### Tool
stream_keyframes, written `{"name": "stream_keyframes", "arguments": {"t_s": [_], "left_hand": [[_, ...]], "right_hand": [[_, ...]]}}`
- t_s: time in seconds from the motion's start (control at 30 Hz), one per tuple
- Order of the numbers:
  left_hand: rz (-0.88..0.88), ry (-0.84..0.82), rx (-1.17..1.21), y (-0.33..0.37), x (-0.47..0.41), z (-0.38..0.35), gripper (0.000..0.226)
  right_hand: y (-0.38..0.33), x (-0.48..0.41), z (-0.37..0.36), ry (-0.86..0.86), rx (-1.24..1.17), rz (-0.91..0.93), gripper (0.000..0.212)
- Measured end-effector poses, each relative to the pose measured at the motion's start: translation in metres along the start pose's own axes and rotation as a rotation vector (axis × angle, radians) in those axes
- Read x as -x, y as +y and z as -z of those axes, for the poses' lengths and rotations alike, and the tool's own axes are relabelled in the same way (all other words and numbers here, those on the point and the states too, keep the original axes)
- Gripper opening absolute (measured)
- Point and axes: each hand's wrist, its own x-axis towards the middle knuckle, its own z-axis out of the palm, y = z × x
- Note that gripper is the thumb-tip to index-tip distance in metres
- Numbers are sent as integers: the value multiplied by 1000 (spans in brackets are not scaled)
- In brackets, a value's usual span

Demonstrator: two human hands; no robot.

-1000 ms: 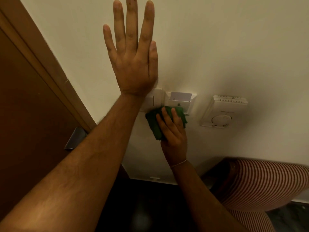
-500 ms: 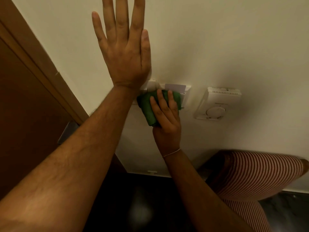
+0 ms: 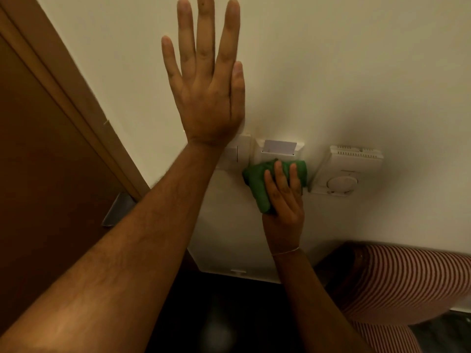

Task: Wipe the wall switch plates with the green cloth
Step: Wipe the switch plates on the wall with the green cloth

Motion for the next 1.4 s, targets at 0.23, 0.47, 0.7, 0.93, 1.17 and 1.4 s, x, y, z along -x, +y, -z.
{"name": "stream_keyframes", "arguments": {"t_s": [0.23, 0.47, 0.7, 0.93, 1.17, 1.4], "left_hand": [[15, -62, 53, 3, -1, 11, 63], [21, -96, 71, 6, 0, 16, 61], [42, -119, 74, 8, 0, 19, 62], [54, -113, 79, 4, -2, 16, 62], [43, -130, 68, 5, -2, 20, 61], [60, -169, 51, 7, -3, 23, 63]], "right_hand": [[10, 9, 3, -66, 13, 6, 35], [-2, 4, -2, -36, -21, -60, 33], [-24, -5, -24, -78, 7, -10, 42], [-27, -23, -19, -88, -38, 55, 55], [-9, -15, 0, 2, 31, 5, 34], [-4, -2, -18, -59, 90, 88, 56]]}}
